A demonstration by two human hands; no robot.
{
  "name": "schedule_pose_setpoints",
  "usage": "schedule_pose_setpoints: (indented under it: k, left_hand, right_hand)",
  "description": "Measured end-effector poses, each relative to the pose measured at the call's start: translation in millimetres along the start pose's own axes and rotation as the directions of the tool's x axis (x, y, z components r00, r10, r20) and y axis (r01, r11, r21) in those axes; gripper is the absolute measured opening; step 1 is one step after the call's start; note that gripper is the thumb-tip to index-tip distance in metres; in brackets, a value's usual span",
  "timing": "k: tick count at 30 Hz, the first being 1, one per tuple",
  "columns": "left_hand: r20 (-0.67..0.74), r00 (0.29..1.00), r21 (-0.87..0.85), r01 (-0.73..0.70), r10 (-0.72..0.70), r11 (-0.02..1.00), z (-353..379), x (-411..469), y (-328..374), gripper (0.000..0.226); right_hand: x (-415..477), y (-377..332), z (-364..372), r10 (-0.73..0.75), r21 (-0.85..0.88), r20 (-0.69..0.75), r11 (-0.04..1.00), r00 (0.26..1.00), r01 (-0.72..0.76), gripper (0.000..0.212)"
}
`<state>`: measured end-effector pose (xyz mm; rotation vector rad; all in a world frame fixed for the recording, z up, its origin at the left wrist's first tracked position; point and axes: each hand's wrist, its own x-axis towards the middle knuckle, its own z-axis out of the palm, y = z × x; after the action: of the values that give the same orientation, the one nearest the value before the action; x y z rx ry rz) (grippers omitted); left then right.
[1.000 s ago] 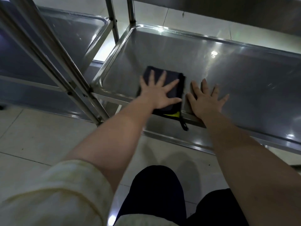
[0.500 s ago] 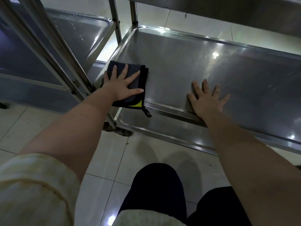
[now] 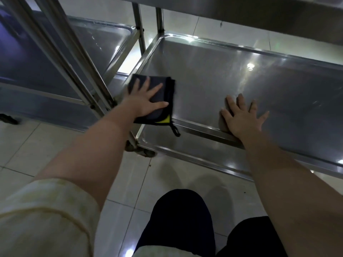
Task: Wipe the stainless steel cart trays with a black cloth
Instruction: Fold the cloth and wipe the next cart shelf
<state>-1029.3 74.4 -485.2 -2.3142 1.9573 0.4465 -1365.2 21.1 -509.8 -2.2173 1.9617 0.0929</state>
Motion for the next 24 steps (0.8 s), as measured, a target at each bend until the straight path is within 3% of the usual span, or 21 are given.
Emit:
schedule_pose_setpoints:
  k: [5, 11, 17, 21, 24]
  left_hand:
    - [-0.059, 0.998, 0.028, 0.011, -0.009, 1.0, 12.5, 0.4, 4.0, 0.102]
    - [-0.033, 0.987, 0.05, -0.154, 0.156, 0.987, 23.7, -1.1, 126.7, 0.089]
    - [-0.055, 0.984, 0.027, -0.17, 0.171, 0.985, 28.0, -0.6, 146.8, 0.09]
    - [-0.06, 0.985, 0.028, -0.158, 0.159, 0.987, 27.4, -3.3, 152.2, 0.089]
    - [-0.054, 0.989, 0.039, -0.136, 0.138, 0.99, 28.6, -3.3, 154.8, 0.089]
  right_hand:
    - [-0.7, -5.6, 1.3, 0.035, -0.037, 0.005, 0.999, 0.999, -0.035, 0.057]
    - [0.7, -5.2, -1.6, 0.015, -0.044, 0.037, 0.999, 0.999, -0.013, 0.057]
    - [-4.4, 61.9, -11.5, -0.187, -0.07, 0.049, 0.979, 0.981, 0.191, 0.055]
    - [-21.5, 122.5, -8.9, -0.096, -0.05, 0.017, 0.994, 0.995, 0.097, 0.072]
    - [-20.6, 120.5, -5.6, -0.047, -0.056, -0.007, 0.997, 0.999, 0.047, 0.066]
